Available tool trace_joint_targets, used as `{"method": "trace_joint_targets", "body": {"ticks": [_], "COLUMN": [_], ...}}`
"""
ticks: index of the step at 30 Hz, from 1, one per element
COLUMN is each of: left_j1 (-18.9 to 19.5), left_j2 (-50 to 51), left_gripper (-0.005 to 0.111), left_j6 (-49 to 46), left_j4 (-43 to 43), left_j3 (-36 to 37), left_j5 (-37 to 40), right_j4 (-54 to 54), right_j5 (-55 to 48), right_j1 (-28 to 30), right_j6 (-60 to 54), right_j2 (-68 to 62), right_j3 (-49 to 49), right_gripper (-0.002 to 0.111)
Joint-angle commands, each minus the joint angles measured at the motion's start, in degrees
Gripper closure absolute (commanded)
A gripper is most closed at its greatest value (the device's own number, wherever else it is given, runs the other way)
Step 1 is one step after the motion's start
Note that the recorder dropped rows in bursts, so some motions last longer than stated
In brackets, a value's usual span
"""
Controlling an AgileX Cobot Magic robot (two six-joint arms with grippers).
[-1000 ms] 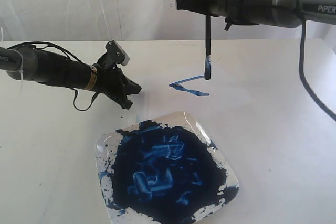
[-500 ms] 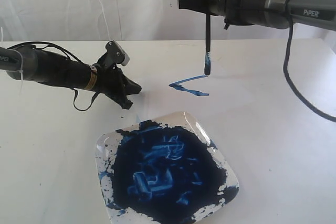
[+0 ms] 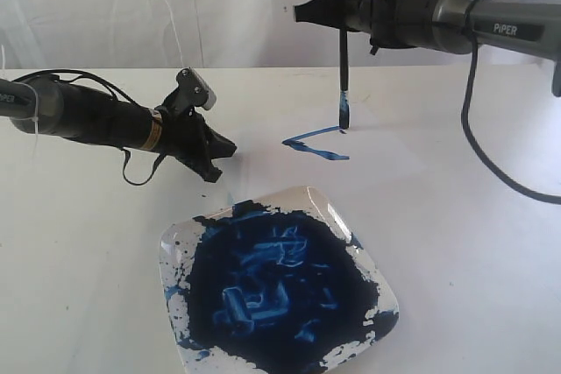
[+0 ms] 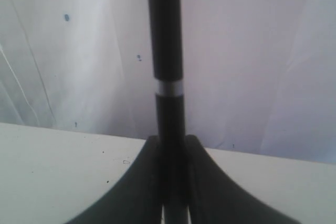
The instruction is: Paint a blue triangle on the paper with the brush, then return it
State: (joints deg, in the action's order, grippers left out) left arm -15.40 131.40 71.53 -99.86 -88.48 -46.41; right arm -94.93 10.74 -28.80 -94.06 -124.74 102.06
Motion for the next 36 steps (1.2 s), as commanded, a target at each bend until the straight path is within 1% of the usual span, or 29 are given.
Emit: {"method": "trace_joint_targets", "body": {"ticks": [1,11,20,26,30,36], "left_j1": [0.1,0.1,0.1,0.1,0.1,0.1], "left_j2": [0.0,0.0,0.0,0.0,0.0,0.0], "left_gripper": [0.107,0.107,0.107,0.107,0.107,0.107], "left_j6": [0.2,0.2,0.2,0.2,0.2,0.2], "left_j4": [-0.1,-0.1,-0.1,-0.1,-0.1,-0.1], "left_j3": [-0.3,-0.3,-0.3,-0.3,-0.3,-0.3], "left_j5": [-0.4,-0.4,-0.4,-0.5,-0.5,-0.5], "right_j4": [1.0,1.0,-1.3,-3.9,-5.0,-5.0], "right_j5": [-0.3,-0.3,-0.3,1.8,2.4,2.8], "right_j1": [0.3,0.3,0.3,0.3,0.3,0.2], "right_j6": [0.1,0.1,0.0,-2.3,-6.0,-6.1], "right_j2": [-0.1,-1.3,-1.3,-1.0,-0.9,-0.7], "right_j3": [0.7,1.3,1.3,1.2,1.2,1.2], "right_gripper": [0.108,0.108,0.108,0.108,0.108,0.108]}}
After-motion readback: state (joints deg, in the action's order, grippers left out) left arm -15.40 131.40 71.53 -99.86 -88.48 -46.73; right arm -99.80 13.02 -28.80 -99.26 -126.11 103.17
